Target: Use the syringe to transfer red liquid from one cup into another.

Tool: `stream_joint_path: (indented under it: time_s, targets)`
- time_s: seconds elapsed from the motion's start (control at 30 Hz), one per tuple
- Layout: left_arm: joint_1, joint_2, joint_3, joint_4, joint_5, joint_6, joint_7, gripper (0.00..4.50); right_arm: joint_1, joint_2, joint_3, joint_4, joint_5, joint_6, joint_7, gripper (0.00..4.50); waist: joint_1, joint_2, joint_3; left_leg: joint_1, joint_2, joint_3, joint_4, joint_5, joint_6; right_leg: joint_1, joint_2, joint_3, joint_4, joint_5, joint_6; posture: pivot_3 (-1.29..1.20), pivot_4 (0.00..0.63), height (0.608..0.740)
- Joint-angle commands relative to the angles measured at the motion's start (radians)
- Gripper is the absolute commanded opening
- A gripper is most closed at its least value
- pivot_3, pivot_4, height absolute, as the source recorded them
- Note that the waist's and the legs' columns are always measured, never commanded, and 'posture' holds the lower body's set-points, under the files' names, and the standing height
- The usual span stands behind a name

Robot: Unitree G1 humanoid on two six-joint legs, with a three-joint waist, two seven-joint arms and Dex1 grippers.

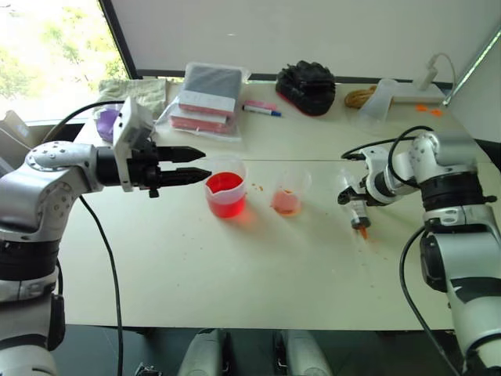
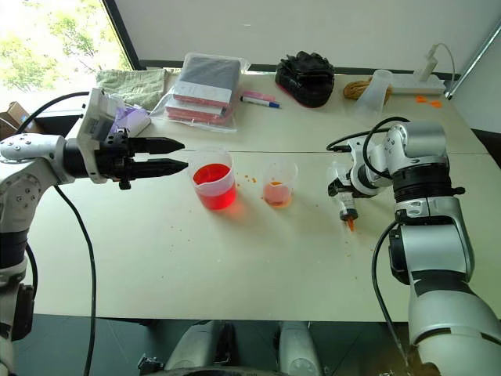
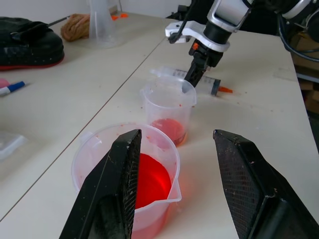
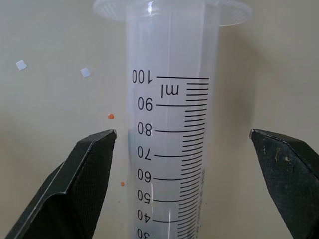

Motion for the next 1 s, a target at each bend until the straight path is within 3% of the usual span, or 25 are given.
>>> stream_joint_path:
  time_s: [0.03, 0.2, 0.23, 0.37, 0.6, 0.7, 0.83, 1.0]
  targets:
    - [-0.001, 0.015, 0.035, -0.029, -0.015, -0.001, 0.009, 2.40, -0.019, 0.013, -0.002, -0.023, -0.039, 0.006, 0.028, 3.72, 0.000, 0.000, 0.000, 0.000, 0.000, 0.000, 0.000, 0.000, 0.000, 0.000, 0.000, 0.000, 0.000, 0.000, 0.000, 0.00, 0.150, 0.740]
    - [-0.005, 0.015, 0.030, -0.023, -0.014, -0.007, 0.012, 2.40, -0.022, 0.032, -0.020, -0.030, -0.073, 0.006, 0.055, 1.46, -0.001, 0.000, 0.000, 0.000, 0.000, 0.000, 0.000, 0.000, 0.000, 0.000, 0.000, 0.000, 0.000, 0.000, 0.000, 0.00, 0.150, 0.740]
    - [-0.008, 0.015, 0.029, -0.020, -0.012, -0.009, 0.011, 2.40, -0.024, 0.035, -0.026, -0.032, -0.080, 0.006, 0.056, 1.33, -0.002, 0.000, 0.000, 0.000, 0.000, 0.000, 0.000, 0.000, 0.000, 0.000, 0.000, 0.000, 0.000, 0.000, 0.000, 0.00, 0.150, 0.740]
    - [-0.046, -0.002, 0.038, 0.005, -0.028, -0.003, 0.019, 2.40, -0.011, 0.017, -0.038, -0.102, -0.134, -0.023, 0.040, 1.33, -0.002, 0.000, 0.000, 0.000, 0.000, 0.000, 0.000, 0.000, 0.000, 0.000, 0.000, 0.000, 0.000, 0.000, 0.000, 0.00, 0.150, 0.740]
    - [-0.172, -0.040, 0.085, 0.094, -0.098, 0.036, 0.043, 2.40, -0.011, -0.063, -0.040, -0.374, -0.225, -0.423, 0.094, 1.33, -0.001, 0.001, 0.000, 0.000, 0.000, 0.000, 0.000, 0.000, 0.000, -0.001, 0.001, 0.000, 0.000, 0.000, 0.000, 0.00, 0.150, 0.740]
    - [-0.231, -0.049, 0.090, 0.133, -0.109, 0.041, 0.046, 2.40, -0.039, -0.008, -0.093, -0.404, -0.228, -0.528, 0.076, 1.33, -0.008, 0.001, 0.000, 0.000, 0.000, 0.000, 0.000, 0.000, 0.000, -0.001, 0.004, 0.000, 0.000, 0.000, 0.000, 0.00, 0.150, 0.740]
    - [-0.326, -0.067, 0.100, 0.201, -0.107, 0.036, 0.080, 2.40, -0.025, 0.127, -0.167, -0.529, -0.143, -0.734, 0.157, 1.33, -0.008, 0.001, 0.000, 0.000, 0.002, 0.000, 0.000, 0.000, -0.001, -0.001, 0.005, 0.001, 0.001, 0.000, 0.000, 0.00, 0.150, 0.740]
    - [-0.397, -0.066, 0.112, 0.235, -0.126, 0.068, 0.101, 2.40, 0.059, 0.310, -0.143, -0.702, -0.031, -0.904, 0.287, 1.33, -0.005, 0.001, 0.000, 0.000, 0.002, -0.001, -0.001, 0.001, -0.001, -0.001, 0.006, 0.001, 0.003, 0.000, 0.000, 0.00, 0.150, 0.740]
